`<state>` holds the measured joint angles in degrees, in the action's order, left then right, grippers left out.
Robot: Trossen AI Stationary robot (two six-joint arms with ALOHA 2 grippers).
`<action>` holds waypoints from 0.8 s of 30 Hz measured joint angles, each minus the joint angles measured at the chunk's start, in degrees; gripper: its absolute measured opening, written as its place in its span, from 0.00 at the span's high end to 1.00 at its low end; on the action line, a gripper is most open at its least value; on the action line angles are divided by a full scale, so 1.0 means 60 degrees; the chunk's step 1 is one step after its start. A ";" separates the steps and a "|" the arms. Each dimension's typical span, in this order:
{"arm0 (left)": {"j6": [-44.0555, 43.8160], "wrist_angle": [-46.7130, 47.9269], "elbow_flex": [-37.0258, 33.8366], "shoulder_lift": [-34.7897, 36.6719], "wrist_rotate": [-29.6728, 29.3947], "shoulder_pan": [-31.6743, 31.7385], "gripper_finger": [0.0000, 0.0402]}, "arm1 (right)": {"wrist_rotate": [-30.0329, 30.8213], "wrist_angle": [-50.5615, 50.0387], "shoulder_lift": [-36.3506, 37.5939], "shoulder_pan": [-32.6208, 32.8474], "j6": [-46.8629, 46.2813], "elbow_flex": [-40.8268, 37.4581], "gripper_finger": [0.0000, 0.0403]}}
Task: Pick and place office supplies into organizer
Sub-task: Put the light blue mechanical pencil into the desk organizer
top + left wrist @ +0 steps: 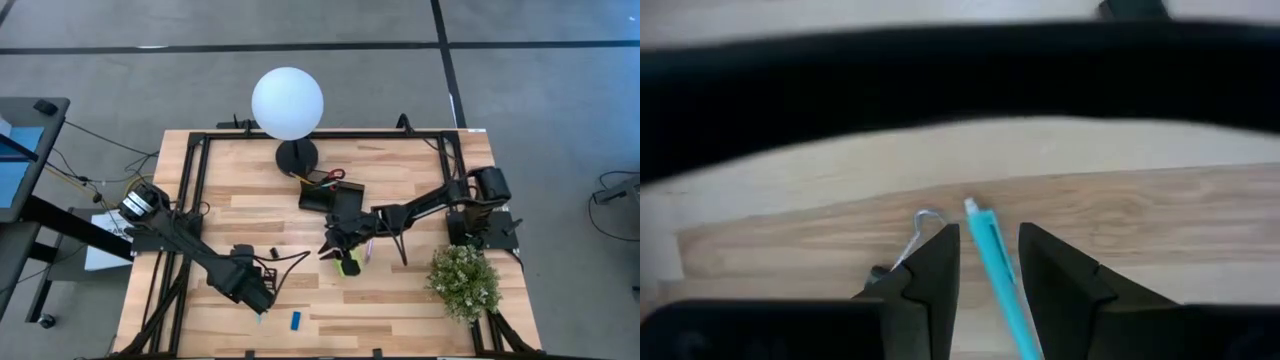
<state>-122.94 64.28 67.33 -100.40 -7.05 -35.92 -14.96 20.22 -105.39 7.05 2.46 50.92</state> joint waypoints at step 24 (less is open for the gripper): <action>-0.0258 -0.5264 -0.4747 0.4277 -0.2257 -0.0366 0.75 | -0.0036 0.0588 -0.0068 -0.0631 0.0164 0.0000 0.82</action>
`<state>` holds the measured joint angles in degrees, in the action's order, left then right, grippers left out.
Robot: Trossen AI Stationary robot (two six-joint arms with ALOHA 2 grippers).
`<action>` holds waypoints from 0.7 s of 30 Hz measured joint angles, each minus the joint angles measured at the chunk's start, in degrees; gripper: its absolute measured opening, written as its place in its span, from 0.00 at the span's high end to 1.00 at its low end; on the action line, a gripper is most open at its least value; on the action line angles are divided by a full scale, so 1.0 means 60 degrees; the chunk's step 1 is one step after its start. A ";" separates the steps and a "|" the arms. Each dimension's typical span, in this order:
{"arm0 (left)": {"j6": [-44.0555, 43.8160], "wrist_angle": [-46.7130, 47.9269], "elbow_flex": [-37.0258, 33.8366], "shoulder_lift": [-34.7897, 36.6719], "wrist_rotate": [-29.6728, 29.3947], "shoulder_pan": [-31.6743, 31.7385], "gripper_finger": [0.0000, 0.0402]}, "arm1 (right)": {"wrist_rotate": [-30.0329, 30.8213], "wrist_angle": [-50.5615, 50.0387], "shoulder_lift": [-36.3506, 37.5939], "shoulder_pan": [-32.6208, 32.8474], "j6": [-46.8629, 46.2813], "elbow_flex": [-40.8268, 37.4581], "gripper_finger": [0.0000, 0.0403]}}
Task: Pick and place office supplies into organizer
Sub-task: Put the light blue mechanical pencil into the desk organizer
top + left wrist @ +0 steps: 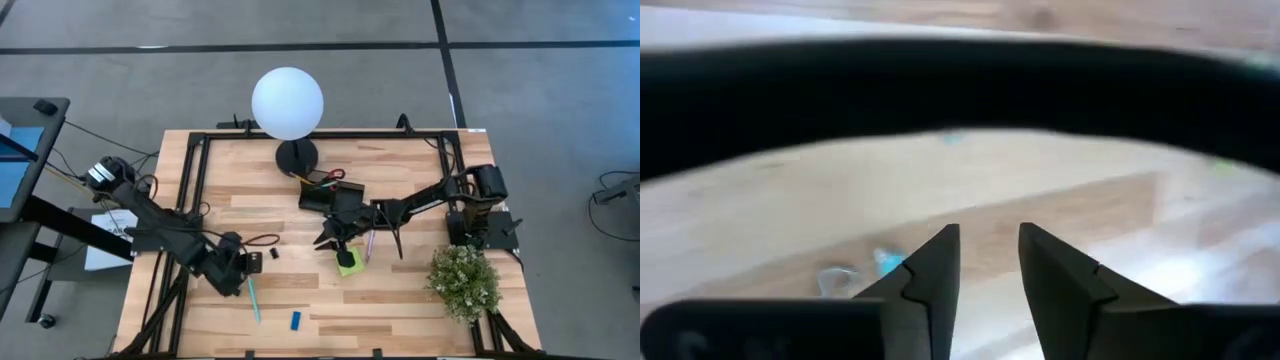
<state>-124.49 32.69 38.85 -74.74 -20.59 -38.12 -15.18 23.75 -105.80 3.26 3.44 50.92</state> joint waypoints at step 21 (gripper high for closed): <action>0.0922 -0.0768 -0.0099 -0.1293 0.2349 0.0803 0.75 | 0.0011 -0.0157 0.0000 -0.0185 -0.0073 0.0000 0.82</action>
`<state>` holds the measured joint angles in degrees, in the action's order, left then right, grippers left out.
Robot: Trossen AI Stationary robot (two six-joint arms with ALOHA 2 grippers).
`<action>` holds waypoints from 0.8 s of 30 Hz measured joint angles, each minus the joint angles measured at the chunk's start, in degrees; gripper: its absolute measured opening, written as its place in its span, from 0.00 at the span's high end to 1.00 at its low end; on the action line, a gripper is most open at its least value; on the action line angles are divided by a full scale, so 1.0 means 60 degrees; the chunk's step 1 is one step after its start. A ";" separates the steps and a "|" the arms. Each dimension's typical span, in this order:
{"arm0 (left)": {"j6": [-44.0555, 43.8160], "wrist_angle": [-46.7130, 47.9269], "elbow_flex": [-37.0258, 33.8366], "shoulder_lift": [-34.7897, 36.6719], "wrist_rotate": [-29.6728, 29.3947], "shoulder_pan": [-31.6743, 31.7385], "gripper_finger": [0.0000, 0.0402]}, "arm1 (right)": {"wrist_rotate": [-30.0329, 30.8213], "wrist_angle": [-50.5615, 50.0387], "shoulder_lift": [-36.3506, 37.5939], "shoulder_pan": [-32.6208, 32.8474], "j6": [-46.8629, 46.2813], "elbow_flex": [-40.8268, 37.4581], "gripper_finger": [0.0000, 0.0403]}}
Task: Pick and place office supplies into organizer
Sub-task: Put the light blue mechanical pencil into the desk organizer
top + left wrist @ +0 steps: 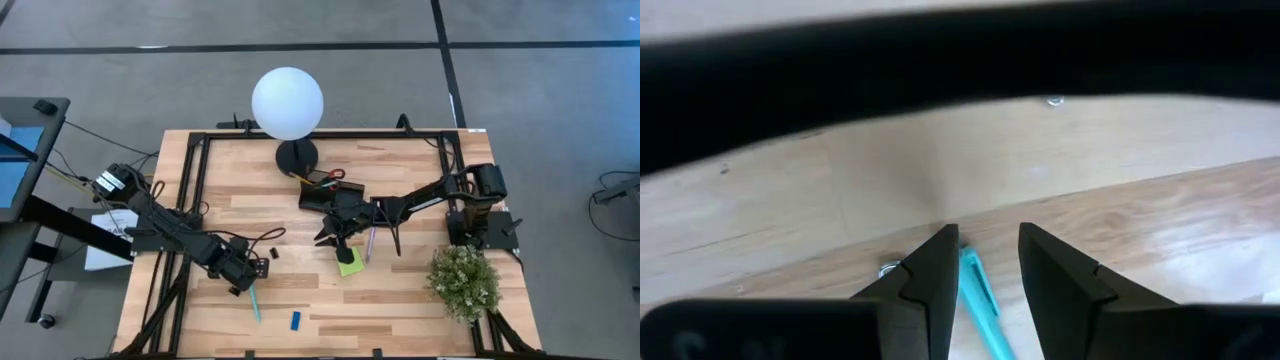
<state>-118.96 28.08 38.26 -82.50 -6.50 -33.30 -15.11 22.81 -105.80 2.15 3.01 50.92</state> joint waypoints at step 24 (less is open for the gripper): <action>-0.0619 0.0265 0.0008 -0.0036 0.0262 0.0004 0.75 | -0.0003 0.0000 0.0000 0.0000 0.0000 0.0000 0.82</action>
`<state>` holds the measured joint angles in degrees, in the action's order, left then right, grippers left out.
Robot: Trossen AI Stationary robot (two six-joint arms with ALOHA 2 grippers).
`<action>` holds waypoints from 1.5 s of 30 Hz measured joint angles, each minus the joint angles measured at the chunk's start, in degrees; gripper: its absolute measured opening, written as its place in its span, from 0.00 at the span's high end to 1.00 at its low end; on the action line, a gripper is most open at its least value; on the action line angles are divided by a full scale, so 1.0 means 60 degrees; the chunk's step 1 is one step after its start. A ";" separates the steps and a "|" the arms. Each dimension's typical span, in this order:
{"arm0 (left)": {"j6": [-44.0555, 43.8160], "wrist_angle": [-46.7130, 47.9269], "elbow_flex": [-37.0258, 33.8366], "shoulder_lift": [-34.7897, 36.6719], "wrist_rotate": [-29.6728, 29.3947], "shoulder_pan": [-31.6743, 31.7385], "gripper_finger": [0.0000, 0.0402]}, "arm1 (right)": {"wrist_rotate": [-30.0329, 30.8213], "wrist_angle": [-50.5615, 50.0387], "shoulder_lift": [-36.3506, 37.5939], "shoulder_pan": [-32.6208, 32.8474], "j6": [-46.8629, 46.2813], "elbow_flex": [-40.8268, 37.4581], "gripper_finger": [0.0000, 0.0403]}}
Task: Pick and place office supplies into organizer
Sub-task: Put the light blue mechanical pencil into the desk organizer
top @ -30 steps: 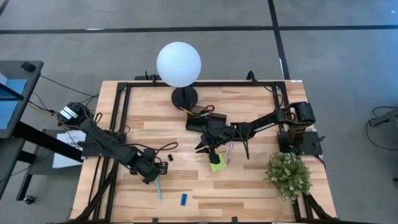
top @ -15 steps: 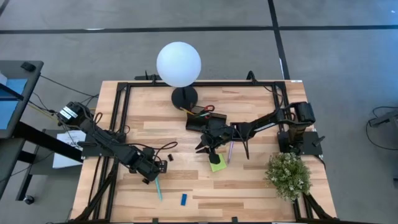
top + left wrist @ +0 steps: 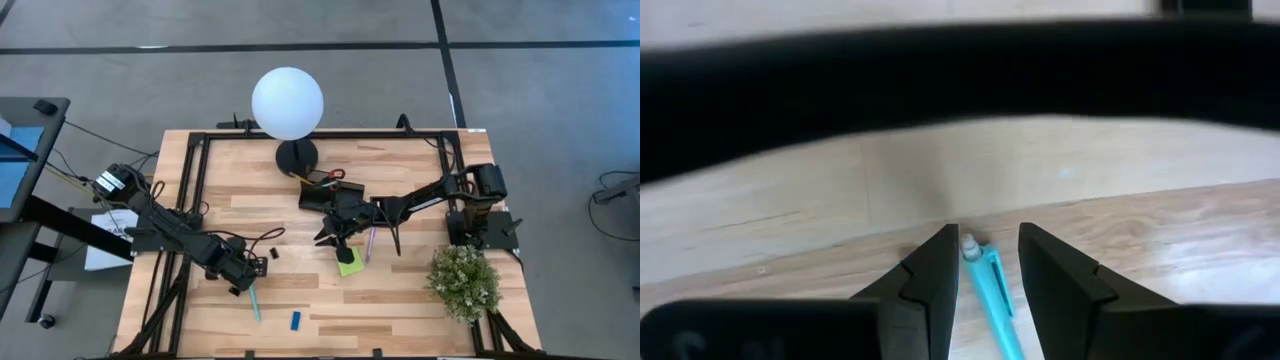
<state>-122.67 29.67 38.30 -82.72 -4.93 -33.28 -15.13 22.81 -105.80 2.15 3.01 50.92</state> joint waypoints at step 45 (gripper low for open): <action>0.3146 -0.0556 0.0590 -0.0686 -0.5827 0.0868 1.00 | -0.0188 -0.0026 0.0070 0.0130 -0.1221 -0.0007 0.82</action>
<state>-103.79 26.33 41.85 -86.83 -39.89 -28.07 -16.26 22.65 -105.38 2.93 -4.32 50.87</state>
